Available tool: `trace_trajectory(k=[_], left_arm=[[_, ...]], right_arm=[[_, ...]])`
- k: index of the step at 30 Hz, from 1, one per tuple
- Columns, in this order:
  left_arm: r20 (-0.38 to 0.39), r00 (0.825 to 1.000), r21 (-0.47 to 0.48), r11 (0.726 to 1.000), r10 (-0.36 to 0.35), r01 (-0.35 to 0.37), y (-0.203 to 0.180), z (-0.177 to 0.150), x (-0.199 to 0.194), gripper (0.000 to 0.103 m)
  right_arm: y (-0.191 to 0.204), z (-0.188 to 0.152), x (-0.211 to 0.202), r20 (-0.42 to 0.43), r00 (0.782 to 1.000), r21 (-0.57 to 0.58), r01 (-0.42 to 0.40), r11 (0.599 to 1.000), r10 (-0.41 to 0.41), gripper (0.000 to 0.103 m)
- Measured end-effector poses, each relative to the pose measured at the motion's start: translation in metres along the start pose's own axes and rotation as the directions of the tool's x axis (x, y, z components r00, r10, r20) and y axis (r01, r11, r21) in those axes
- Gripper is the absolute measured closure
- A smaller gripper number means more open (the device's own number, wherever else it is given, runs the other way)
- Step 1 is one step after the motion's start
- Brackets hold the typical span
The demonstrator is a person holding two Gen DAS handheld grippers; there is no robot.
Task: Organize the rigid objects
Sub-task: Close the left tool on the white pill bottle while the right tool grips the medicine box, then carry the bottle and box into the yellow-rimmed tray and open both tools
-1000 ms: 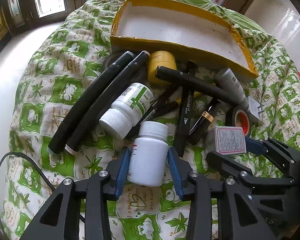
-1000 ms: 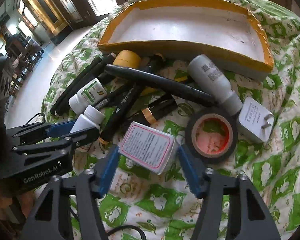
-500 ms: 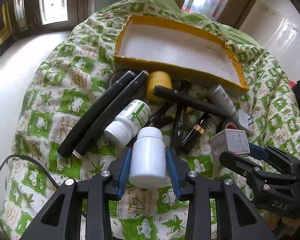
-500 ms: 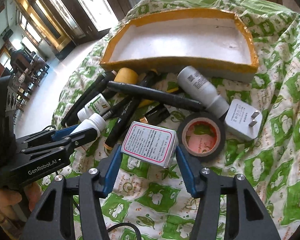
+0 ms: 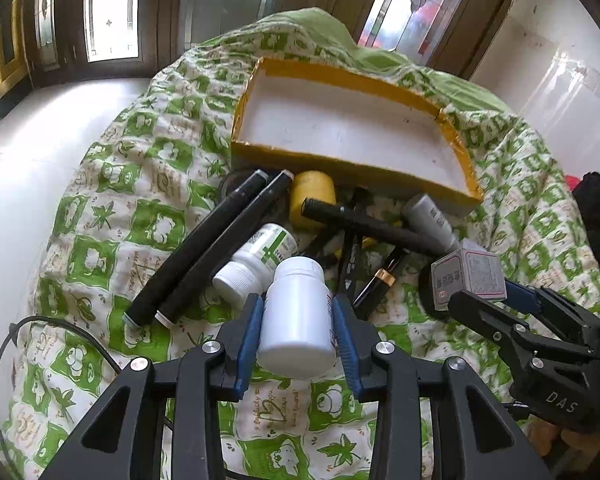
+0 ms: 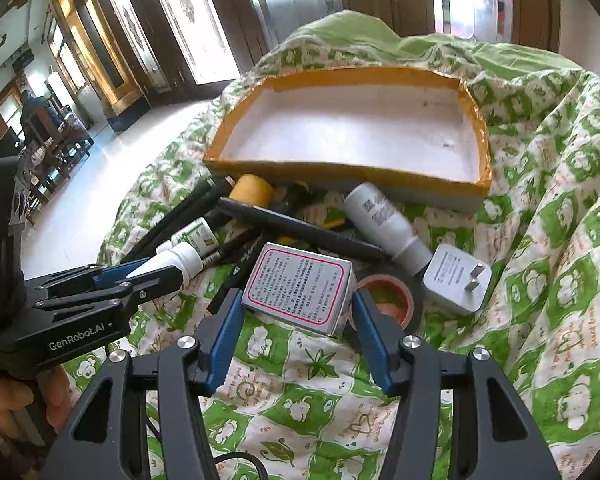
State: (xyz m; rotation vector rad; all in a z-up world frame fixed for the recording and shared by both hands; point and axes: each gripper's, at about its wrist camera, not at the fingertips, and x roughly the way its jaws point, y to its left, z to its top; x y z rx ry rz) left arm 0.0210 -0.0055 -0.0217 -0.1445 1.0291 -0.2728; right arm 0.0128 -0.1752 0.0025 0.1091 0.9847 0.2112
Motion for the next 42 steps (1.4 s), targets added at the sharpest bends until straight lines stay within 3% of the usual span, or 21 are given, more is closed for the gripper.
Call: trace_trajectory(k=[9,21,30,42], left_arm=[[0.034,0.998,-0.044,0.998,-0.053,0.054,0.003,0.017,-0.010,0.066],[0.085,0.993,-0.037,0.995,-0.085,0.089,-0.011,0.071,-0.004,0.066],[0.058,0.996,-0.059,0.996,-0.062,0.065,-0.001,0.128,0.047,0.066],[0.018,1.000,-0.043,0.999,-0.005,0.006,0.003,0.156,0.115,0.066]], right_arm=[[0.001,0.016,-0.011,0.031,0.999,0.008,-0.030,1.000,0.029,0.048],[-0.024,0.079,-0.007,0.038,0.999,0.022,-0.040,0.999,0.039,0.048],[-0.045,0.127,0.037,0.003,0.999,0.058,-0.035,0.998,0.035,0.048],[-0.053,0.137,0.106,-0.065,0.998,0.094,0.022,0.995,-0.016,0.048]])
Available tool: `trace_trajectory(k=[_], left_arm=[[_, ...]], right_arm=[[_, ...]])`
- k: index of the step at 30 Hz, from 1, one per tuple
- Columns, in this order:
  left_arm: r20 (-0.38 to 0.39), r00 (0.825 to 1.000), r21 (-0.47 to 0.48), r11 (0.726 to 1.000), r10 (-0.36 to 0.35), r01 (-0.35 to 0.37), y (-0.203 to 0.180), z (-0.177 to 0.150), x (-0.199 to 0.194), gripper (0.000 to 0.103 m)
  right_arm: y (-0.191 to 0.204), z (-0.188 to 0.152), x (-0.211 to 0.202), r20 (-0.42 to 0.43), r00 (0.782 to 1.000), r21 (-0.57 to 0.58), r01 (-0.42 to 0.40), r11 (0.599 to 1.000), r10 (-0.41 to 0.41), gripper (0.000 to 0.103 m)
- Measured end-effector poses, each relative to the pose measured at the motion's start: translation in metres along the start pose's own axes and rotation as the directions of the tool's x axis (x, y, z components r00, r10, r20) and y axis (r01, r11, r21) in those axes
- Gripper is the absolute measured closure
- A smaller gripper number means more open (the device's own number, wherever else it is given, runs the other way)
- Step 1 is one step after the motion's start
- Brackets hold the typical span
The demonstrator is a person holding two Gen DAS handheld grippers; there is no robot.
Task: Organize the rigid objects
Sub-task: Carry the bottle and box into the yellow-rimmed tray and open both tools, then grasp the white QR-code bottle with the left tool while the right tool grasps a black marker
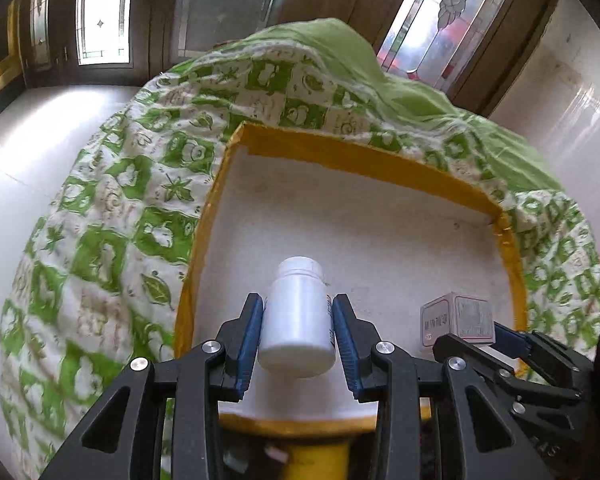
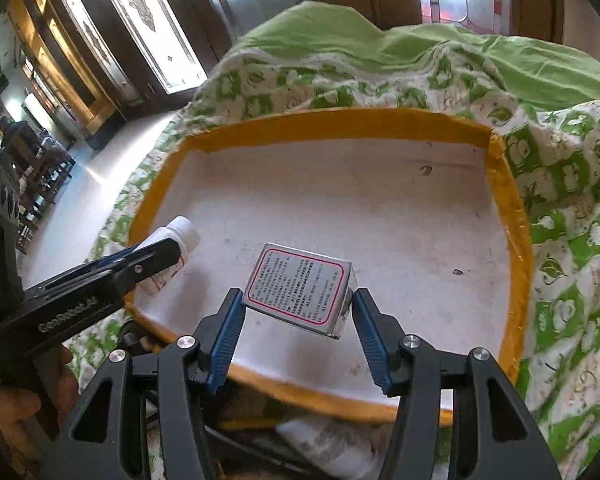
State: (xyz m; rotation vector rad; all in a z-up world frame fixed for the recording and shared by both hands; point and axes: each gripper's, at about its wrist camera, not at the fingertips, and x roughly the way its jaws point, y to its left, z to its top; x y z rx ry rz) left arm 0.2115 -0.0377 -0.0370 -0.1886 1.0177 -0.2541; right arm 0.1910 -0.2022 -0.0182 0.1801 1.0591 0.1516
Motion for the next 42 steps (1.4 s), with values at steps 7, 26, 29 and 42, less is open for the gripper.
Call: trace_trajectory(k=[7,26,29,42], left_arm=[[0.009,1.000,-0.009,1.000,0.011,-0.011,0.006,-0.005,0.003,0.065],[0.078,0.997,-0.153,0.988,0.005,0.007,0.050,-0.102,-0.100,0.016],[0.073,0.997,-0.205,0.978,-0.015,0.030,0.057,-0.113,-0.106,0.016],[0.064,0.992,-0.056,0.993,0.108,-0.104,0.030,-0.128,-0.111,0.016]], right_arm=[[0.005,-0.003,0.014,-0.020,1.000,-0.019,0.007,1.000,-0.008,0.048],[-0.018,-0.034,-0.054,0.073,0.996,0.103,-0.059,0.993,0.052,0.026],[-0.020,-0.061,-0.076,0.095,0.993,0.125,-0.078,0.989,0.066,0.022],[-0.025,-0.105,-0.090,0.079,0.997,0.109,-0.007,0.994,-0.001,0.021]])
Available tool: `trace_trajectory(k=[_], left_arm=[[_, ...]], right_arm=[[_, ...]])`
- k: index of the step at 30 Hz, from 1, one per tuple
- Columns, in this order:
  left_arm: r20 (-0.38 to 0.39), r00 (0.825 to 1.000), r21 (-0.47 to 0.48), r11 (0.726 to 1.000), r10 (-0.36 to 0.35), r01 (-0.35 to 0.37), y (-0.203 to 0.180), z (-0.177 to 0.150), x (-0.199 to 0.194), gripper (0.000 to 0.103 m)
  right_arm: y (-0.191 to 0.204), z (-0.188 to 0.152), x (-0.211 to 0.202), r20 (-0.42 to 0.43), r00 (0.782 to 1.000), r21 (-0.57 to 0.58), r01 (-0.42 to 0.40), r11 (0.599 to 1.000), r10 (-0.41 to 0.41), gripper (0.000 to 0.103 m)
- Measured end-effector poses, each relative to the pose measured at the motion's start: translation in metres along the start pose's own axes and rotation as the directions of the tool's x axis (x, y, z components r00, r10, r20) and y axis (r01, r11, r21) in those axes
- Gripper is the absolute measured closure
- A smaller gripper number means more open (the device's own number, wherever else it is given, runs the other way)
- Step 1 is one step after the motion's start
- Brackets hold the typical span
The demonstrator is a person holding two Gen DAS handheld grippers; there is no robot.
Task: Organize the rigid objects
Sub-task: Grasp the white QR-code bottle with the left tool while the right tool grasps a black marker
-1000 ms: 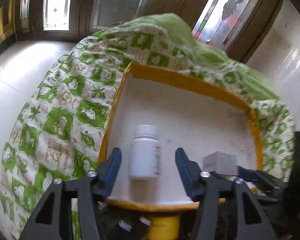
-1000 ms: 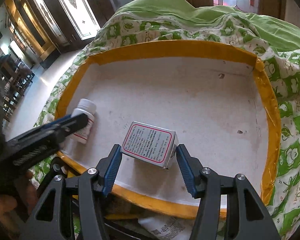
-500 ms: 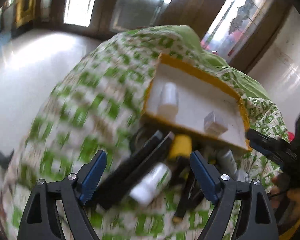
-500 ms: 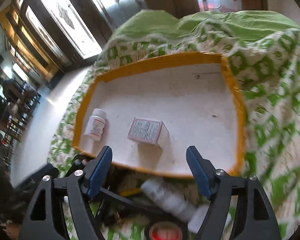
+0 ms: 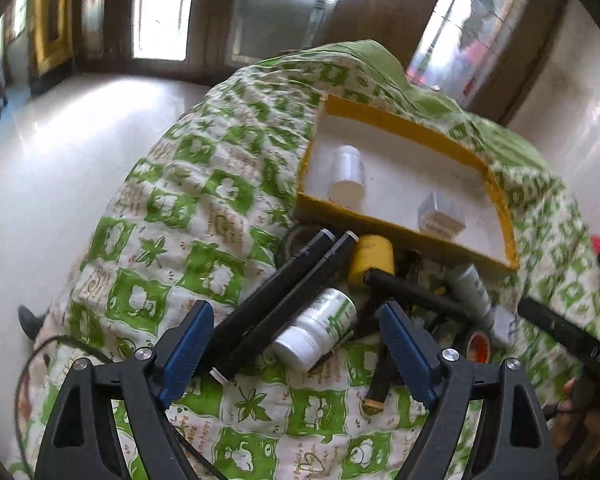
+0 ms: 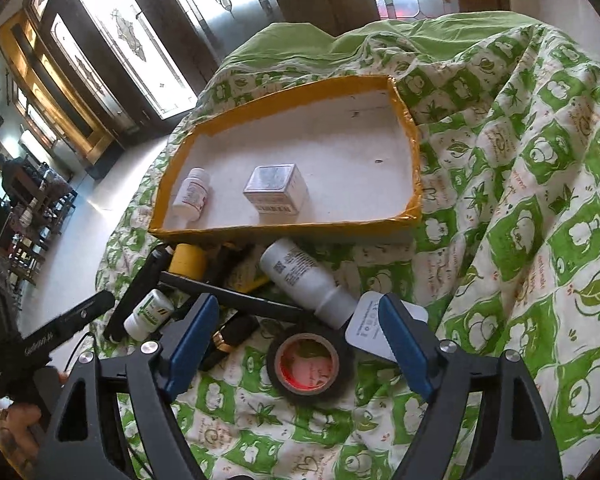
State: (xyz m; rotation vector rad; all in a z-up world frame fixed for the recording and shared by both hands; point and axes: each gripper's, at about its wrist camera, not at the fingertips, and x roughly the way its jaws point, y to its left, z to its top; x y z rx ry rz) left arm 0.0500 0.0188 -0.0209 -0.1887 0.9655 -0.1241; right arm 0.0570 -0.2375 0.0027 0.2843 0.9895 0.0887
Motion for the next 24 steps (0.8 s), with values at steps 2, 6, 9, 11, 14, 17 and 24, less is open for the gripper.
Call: trace_trajectory(k=[2,6,9,11,14,17,24], left_arm=[[-0.003,1.000,0.052,0.998,0.019,-0.018,-0.008,-0.001,0.002,0.016],[-0.036,0.998,0.138,0.990,0.043,-0.038,-0.022,-0.004,0.013,0.016],[-0.077,0.996,0.152,0.988,0.051,-0.038,-0.024,-0.005,0.024,0.022],[-0.114,0.992,0.147,0.988,0.054,-0.036,-0.022,-0.006,0.033,0.024],[-0.122,0.992,0.139,0.990,0.030,-0.013,-0.020,-0.005,0.036,0.024],[-0.131,0.991,0.151,0.988,0.029,-0.009,-0.022,-0.004,0.041,0.025],[-0.200,0.980,0.218,0.976,0.022,0.022,-0.038,-0.012,0.054,0.050]], right_arm=[[0.000,0.001,0.001,-0.003,1.000,-0.002,0.001,1.000,-0.001,0.021],[-0.002,0.002,0.003,-0.009,1.000,-0.001,-0.005,1.000,0.005,0.021],[-0.005,0.006,0.004,-0.009,1.000,0.003,0.002,1.000,-0.002,0.021],[-0.007,0.010,0.001,0.016,0.999,-0.015,0.029,0.999,-0.029,0.021],[-0.011,0.019,-0.007,0.062,0.996,-0.035,0.063,0.997,-0.061,0.021],[-0.018,0.023,-0.005,0.039,0.998,-0.026,0.044,0.999,-0.043,0.025],[0.012,0.010,0.017,-0.097,0.995,-0.175,-0.054,0.983,0.037,0.042]])
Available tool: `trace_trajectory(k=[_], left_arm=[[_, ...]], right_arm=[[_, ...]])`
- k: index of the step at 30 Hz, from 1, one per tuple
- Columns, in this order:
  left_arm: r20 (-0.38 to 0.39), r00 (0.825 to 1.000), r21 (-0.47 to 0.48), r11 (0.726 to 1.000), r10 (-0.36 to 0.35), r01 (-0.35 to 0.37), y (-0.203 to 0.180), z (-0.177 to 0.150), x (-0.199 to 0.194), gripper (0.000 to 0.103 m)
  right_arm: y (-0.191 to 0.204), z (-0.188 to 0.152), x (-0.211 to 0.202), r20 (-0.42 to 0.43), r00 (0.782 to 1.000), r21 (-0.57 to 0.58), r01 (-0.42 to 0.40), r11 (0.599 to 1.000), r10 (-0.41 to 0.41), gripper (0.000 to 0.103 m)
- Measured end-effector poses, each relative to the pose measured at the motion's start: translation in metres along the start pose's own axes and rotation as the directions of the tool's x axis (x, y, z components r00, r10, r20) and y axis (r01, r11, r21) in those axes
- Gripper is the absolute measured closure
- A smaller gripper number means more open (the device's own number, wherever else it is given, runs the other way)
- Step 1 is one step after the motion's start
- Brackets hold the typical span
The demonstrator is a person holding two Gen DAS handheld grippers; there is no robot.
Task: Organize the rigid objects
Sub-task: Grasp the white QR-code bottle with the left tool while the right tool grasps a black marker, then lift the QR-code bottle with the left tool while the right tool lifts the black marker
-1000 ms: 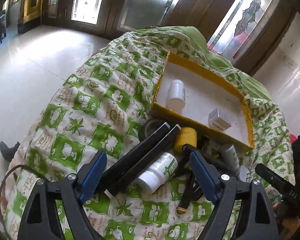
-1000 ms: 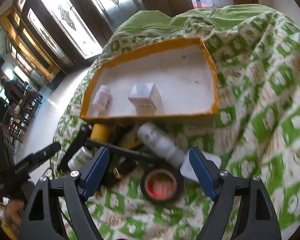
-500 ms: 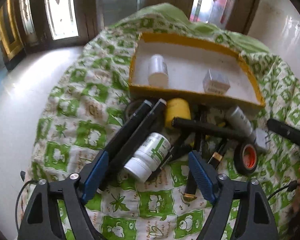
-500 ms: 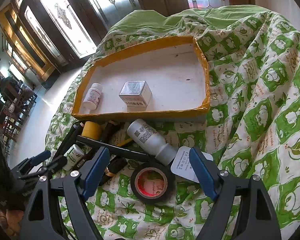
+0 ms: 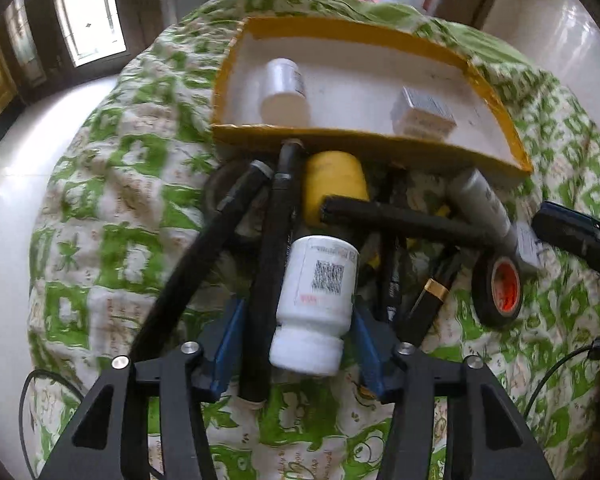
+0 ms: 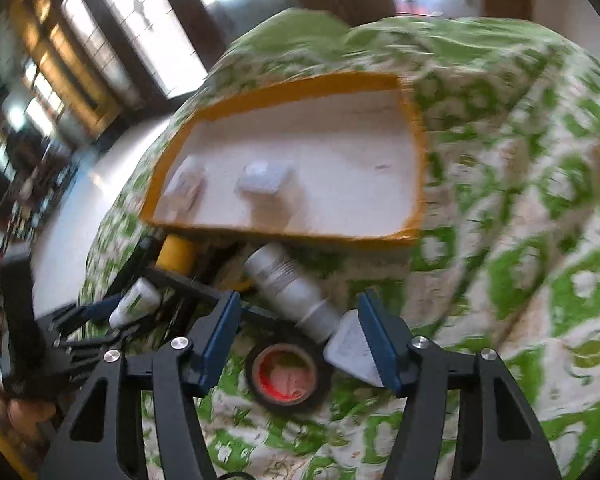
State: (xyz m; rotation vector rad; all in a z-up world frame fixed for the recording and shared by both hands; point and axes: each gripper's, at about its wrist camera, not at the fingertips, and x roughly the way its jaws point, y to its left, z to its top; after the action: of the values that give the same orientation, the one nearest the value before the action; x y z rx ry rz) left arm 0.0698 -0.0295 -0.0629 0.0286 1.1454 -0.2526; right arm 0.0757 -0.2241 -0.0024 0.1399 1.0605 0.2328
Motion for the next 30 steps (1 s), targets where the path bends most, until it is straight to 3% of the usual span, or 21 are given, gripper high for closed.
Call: trace_trajectory(k=[3,7,11,14,19,22,26,30], left_arm=[[-0.001,1.000,0.004,1.000,0.000,0.000,-0.002,0.000,0.001,0.050],[-0.001,1.000,-0.025,1.000,-0.009,0.009,0.003,0.001,0.001,0.050],[0.014,1.000,-0.033,0.999,-0.012,0.013,0.009,0.001,-0.004,0.049],[0.037,0.999,-0.030,0.999,-0.014,0.015,0.010,0.001,-0.010,0.048],[0.056,0.998,-0.038,0.999,-0.019,0.021,0.012,-0.001,-0.015,0.048],[0.055,0.998,-0.032,0.999,-0.017,0.019,0.010,0.001,-0.013,0.048],[0.065,0.998,0.001,1.000,0.000,0.000,0.000,0.005,-0.008,0.048],[0.049,0.999,0.033,0.999,0.011,-0.013,-0.006,0.006,-0.001,0.052]], right_arm=[[0.031,-0.004,0.015,-0.048,0.999,-0.146,-0.024,0.989,0.017,0.042],[0.064,-0.005,0.037,-0.069,0.997,-0.311,0.001,0.950,-0.024,0.044],[0.073,-0.004,0.057,-0.082,0.993,-0.368,0.044,0.929,-0.080,0.050],[0.066,0.001,0.066,-0.091,0.990,-0.362,0.064,0.930,-0.104,0.059],[0.057,0.004,0.063,-0.108,0.993,-0.288,0.013,0.957,-0.046,0.083],[0.049,0.006,0.065,-0.162,0.986,-0.175,-0.066,0.982,0.038,0.084],[0.042,0.003,0.064,-0.194,0.973,-0.069,-0.143,0.987,0.127,0.084],[0.048,-0.002,0.064,-0.197,0.975,-0.092,-0.123,0.988,0.103,0.084]])
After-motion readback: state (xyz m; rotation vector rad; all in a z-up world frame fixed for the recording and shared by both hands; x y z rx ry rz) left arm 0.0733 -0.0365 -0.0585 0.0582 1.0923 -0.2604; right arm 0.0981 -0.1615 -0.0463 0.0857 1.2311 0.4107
